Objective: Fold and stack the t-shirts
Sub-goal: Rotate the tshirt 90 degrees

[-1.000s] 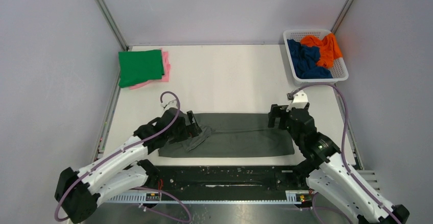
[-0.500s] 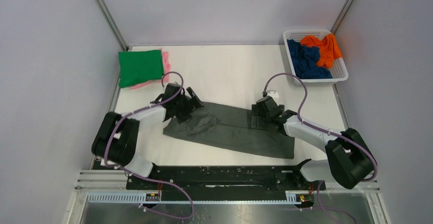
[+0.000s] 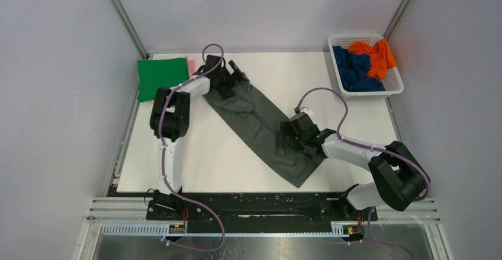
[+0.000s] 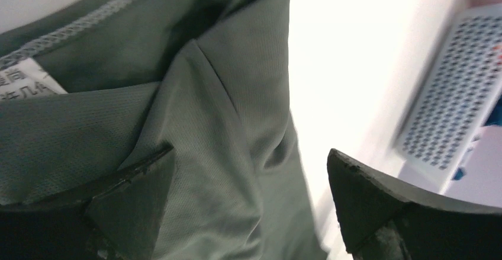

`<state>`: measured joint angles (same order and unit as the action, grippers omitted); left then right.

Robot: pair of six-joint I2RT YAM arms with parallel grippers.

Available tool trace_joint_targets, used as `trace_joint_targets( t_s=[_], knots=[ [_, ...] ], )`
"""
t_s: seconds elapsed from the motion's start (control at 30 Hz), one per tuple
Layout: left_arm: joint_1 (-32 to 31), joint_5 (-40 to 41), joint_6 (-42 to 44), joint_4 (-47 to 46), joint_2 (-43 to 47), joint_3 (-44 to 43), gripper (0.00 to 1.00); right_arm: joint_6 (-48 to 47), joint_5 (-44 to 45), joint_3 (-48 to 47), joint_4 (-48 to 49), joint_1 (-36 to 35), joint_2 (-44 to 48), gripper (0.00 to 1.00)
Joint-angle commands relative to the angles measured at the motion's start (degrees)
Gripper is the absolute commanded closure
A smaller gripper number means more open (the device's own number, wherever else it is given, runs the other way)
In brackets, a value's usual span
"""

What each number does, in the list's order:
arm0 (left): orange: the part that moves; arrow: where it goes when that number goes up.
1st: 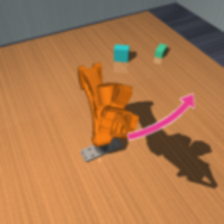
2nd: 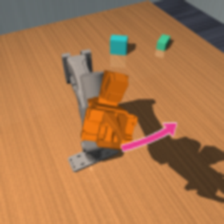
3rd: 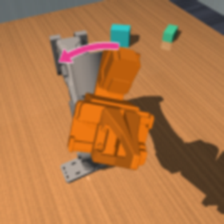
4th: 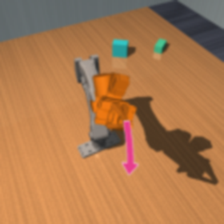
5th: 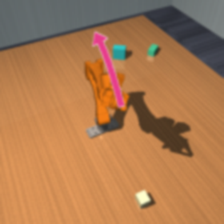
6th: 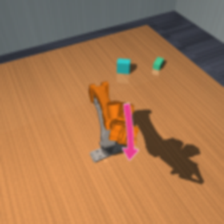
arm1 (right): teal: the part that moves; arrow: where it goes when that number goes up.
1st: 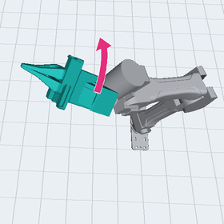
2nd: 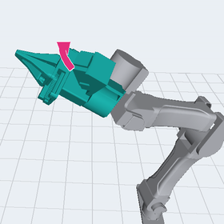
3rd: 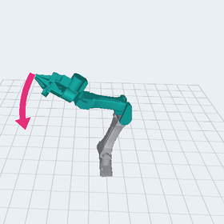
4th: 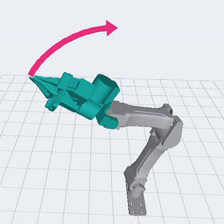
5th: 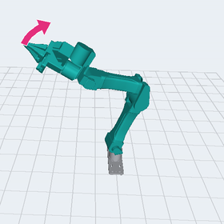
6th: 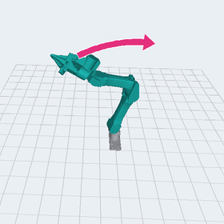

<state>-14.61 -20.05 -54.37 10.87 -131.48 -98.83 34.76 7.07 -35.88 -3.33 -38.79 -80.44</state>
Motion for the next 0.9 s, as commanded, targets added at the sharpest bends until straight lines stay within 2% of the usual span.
trace_joint_targets(
  t_s=[0.0,0.13,0.2,0.27,0.37,0.5,0.6,0.7,0.87],
  knots=[
    [-1.8,-6.8,-8.3,0.9,-10.7,-13.1,0.01,3.9,-5.7,2.6,-0.2,-8.3,-0.2,0.01],
    [-4.0,-8.4,-16.1,-2.7,-21.6,-30.9,0.01,1.7,-5.4,0.1,-1.0,-17.4,-0.7,0.01],
    [-4.9,-9.2,-21.4,-9.8,-25.8,-35.6,0.01,1.3,-4.9,-0.4,-1.3,-19.7,0.1,0.00],
    [-5.2,-7.8,-23.7,-11.9,-29.0,-39.4,0.01,1.1,-4.3,-0.7,-2.9,-21.0,2.2,0.00],
    [-5.1,-6.3,-24.5,-14.4,-29.5,-39.1,0.01,-1.6,-4.4,0.3,-3.7,-23.2,7.9,0.01],
    [-5.1,-8.6,-22.6,-17.5,-27.2,-38.1,0.01,-2.2,-13.3,4.4,0.5,-23.7,15.2,0.01],
    [-5.5,-11.5,-18.4,-15.2,-22.1,-37.4,0.01,-1.0,-15.0,8.2,1.1,-23.9,22.2,0.01],
    [-6.5,-14.6,-11.7,-11.4,-10.9,-30.7,0.01,1.0,-11.0,11.6,1.0,-23.8,31.1,0.01],
    [-9.0,-7.8,4.1,2.4,12.9,-12.9,0.01,3.7,-5.4,14.2,-3.6,-23.8,41.2,0.00]
  ],
)
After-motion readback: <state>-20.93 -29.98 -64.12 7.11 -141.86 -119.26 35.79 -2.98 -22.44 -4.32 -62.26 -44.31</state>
